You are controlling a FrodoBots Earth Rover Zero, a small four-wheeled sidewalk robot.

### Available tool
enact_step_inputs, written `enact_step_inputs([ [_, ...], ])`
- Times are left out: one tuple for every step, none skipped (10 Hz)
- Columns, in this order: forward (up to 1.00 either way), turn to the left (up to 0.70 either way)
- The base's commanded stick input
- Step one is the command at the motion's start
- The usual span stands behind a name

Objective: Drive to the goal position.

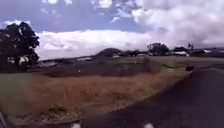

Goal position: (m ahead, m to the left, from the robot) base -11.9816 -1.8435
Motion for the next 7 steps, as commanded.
enact_step_inputs([
  [0.0, -0.7],
  [0.0, -0.7],
  [0.0, -0.7],
  [0.0, -0.7],
  [0.0, -0.7],
  [0.0, -0.7],
  [0.0, -0.7],
])
